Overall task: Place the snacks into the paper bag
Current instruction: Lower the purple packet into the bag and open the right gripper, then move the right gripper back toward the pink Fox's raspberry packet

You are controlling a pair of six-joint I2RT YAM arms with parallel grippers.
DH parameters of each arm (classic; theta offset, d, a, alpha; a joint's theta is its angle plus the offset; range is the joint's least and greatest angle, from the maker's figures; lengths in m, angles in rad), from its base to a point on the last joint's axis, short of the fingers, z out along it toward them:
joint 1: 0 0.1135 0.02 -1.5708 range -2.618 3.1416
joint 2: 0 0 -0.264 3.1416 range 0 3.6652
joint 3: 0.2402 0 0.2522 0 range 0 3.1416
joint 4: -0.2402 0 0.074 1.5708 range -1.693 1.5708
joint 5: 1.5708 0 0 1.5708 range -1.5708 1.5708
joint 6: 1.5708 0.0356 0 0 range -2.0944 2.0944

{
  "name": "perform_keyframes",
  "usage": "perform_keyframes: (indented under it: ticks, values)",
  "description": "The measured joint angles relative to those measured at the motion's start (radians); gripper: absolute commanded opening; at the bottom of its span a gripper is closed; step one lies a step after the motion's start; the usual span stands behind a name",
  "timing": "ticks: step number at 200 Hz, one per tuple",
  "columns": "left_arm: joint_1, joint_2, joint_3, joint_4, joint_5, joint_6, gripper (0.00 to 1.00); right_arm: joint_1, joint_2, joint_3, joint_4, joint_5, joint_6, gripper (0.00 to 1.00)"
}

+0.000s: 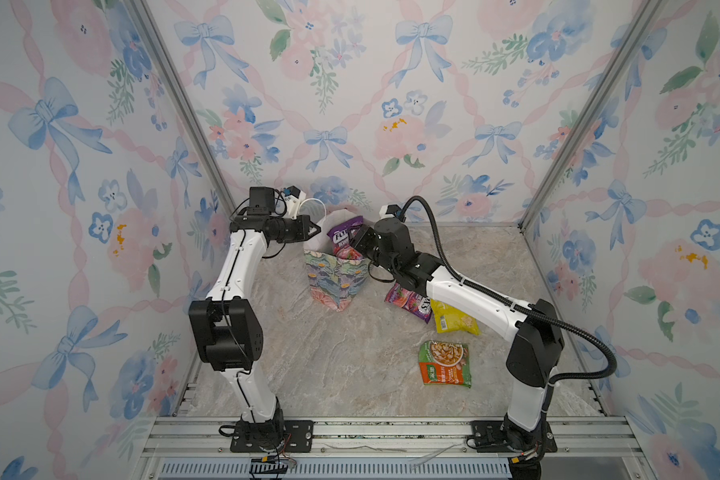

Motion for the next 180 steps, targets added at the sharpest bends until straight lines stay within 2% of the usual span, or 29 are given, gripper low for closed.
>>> perform_keyframes:
  ticks: [29, 61, 112, 147, 180]
  values:
    - [0.000, 0.000, 0.000, 0.000, 0.003, 0.000, 0.00, 0.000, 0.000, 0.058, -0.040, 0.019, -0.079, 1.00]
    - [0.000, 0.000, 0.000, 0.000, 0.003, 0.000, 0.00, -0.005, -0.018, 0.125, -0.092, 0.041, -0.166, 0.97]
    - [0.000, 0.000, 0.000, 0.000, 0.003, 0.000, 0.00, -0.040, -0.141, 0.105, -0.193, 0.067, -0.306, 0.97]
    - [0.000, 0.000, 0.000, 0.000, 0.003, 0.000, 0.00, -0.106, -0.318, -0.064, -0.298, 0.089, -0.381, 0.96]
    - [0.000, 0.000, 0.000, 0.000, 0.003, 0.000, 0.00, -0.165, -0.455, -0.293, -0.407, 0.088, -0.382, 0.96]
